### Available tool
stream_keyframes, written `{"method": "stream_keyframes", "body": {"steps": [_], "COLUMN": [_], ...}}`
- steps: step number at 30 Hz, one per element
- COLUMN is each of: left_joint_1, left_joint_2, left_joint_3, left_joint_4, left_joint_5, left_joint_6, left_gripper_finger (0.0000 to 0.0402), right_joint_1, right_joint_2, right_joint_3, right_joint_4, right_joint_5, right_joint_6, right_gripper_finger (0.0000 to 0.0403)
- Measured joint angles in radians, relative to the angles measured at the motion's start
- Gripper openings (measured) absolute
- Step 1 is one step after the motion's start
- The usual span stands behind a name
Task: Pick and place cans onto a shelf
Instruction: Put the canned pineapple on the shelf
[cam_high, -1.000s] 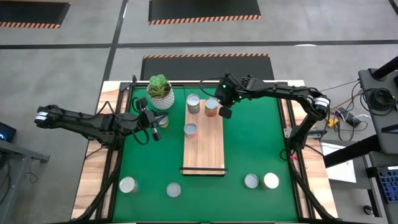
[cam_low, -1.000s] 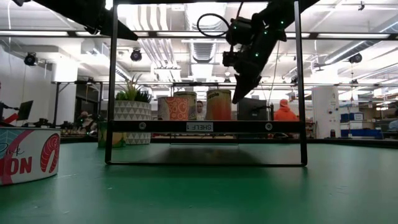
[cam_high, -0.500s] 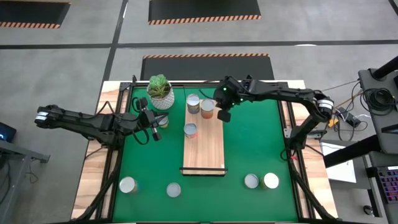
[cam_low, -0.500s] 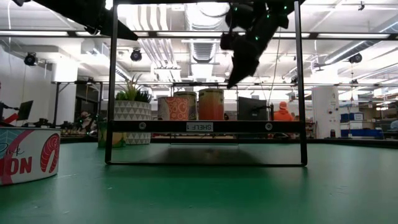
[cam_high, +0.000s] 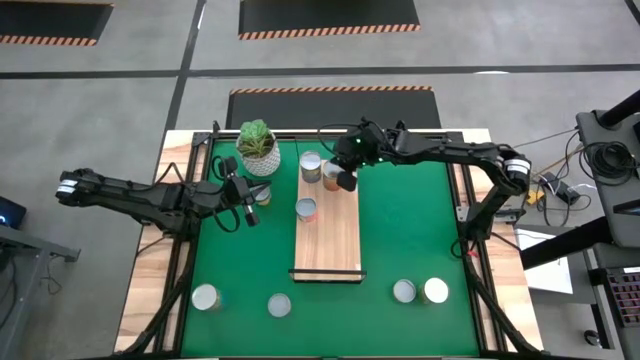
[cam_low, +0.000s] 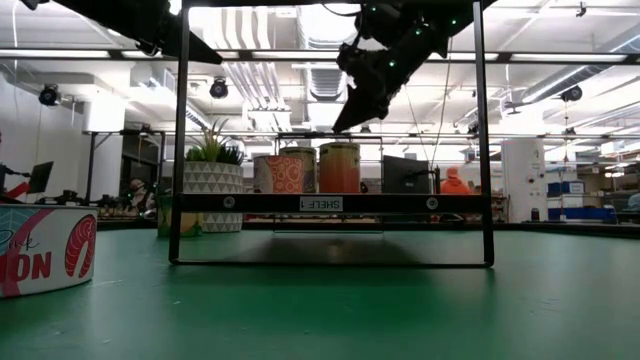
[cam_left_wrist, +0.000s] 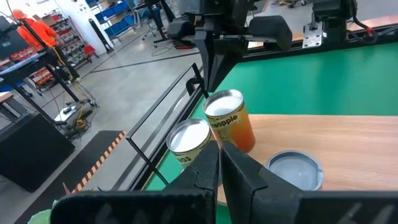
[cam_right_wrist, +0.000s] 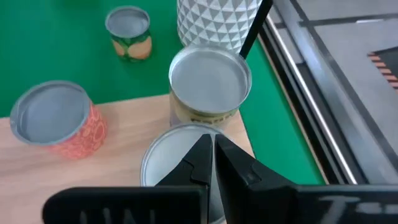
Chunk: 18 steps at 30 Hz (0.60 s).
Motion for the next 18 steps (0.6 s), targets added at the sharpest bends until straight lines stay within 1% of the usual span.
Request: {"method": "stream_keyframes", "body": {"steps": [13, 18], "left_joint_1": [0.000, 0.000], "left_joint_2": [0.000, 0.000], "left_joint_3": [0.000, 0.000], "left_joint_4": [0.001, 0.000], "left_joint_5": [0.000, 0.000], "left_joint_6": [-0.007, -0.007], "left_gripper_finger": [0.0000, 0.0000], "right_joint_1": [0.006, 0.005], "right_joint_2": [0.058, 0.059], "right_joint_3": [-0.016, -0.015], "right_joint_4": [0.005, -0.014], "right_joint_5": [0.010, 0.133], "right_joint_6": [0.000, -0.002], "right_gripper_finger": [0.0009, 0.0009]}}
